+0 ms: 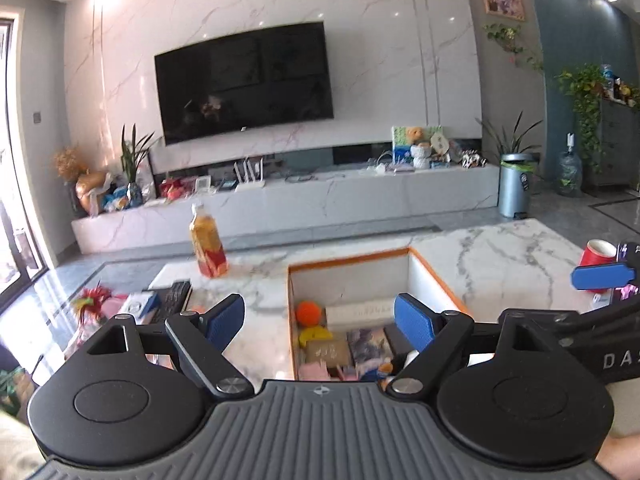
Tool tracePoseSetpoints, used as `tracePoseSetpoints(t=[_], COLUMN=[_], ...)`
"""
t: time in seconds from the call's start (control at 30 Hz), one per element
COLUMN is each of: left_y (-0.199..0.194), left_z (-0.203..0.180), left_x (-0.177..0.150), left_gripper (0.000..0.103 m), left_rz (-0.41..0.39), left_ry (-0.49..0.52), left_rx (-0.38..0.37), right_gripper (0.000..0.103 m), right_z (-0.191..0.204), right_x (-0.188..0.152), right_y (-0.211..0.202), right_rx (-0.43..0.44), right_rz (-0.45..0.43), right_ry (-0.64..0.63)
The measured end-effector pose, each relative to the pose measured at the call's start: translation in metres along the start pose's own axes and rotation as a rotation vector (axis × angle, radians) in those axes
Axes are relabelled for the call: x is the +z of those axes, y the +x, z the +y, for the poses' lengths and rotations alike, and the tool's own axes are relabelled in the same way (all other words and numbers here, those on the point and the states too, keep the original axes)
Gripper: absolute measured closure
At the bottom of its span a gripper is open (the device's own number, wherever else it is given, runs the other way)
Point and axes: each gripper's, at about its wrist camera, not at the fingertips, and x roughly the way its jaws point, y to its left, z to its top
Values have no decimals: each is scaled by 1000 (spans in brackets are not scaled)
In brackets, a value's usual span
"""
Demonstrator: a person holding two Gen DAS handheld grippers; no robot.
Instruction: Organize objects
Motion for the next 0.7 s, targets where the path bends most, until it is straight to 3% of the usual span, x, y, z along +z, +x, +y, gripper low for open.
tracePoseSetpoints(t=[0.27,0.53,0.7], left_y=[20,30,35], left_z=[0,-11,-6], left_x=[-31,-54,-58], left_gripper=[6,6,6], left_rz=[111,173,192], left_ry=[-78,-19,-36], left_rx=[46,66,71], right_gripper=[5,5,5], right_z=[-7,-11,-11], right_x=[-32,-51,-54], right_y=[20,40,48], right_rx=[-54,-78,-87], right_rz=[75,130,152], right_ry=[11,30,36])
